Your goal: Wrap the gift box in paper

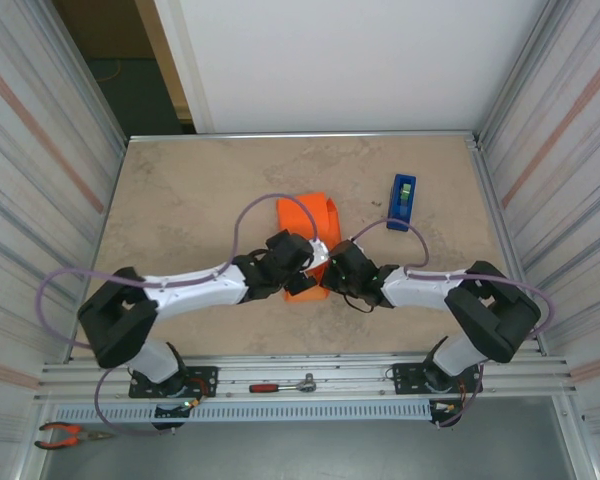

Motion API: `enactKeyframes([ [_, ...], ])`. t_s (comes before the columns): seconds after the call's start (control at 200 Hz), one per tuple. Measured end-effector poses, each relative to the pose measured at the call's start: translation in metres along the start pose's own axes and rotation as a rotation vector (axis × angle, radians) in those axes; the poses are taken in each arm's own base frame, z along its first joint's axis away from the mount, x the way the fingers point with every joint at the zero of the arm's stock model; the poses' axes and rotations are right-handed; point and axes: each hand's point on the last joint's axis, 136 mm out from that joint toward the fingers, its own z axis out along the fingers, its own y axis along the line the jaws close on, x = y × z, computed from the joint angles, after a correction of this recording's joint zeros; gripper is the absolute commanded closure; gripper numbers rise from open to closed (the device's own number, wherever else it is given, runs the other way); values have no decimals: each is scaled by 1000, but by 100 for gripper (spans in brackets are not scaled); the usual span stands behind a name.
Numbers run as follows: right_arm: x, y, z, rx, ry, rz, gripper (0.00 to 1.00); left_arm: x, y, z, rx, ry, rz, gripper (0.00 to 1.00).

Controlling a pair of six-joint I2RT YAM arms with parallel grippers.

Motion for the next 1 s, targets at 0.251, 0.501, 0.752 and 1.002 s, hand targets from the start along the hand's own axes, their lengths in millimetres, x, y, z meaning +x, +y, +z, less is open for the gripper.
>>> enactKeyframes([
  [0.251,17,-3,7,15,28,-24,100,-20,40,-42,-27,-169,-302,1],
  [0.501,32,5,6,-5,12,-33,100,20,43,-37,2,-137,-504,1],
  [0.752,40,8,3,-6,25,-46,100,47,37,-37,2,-147,-617,1],
  [1.002,18,7,-37,-9,-48,-33,85,41,44,-54,6,-213,-741,1],
])
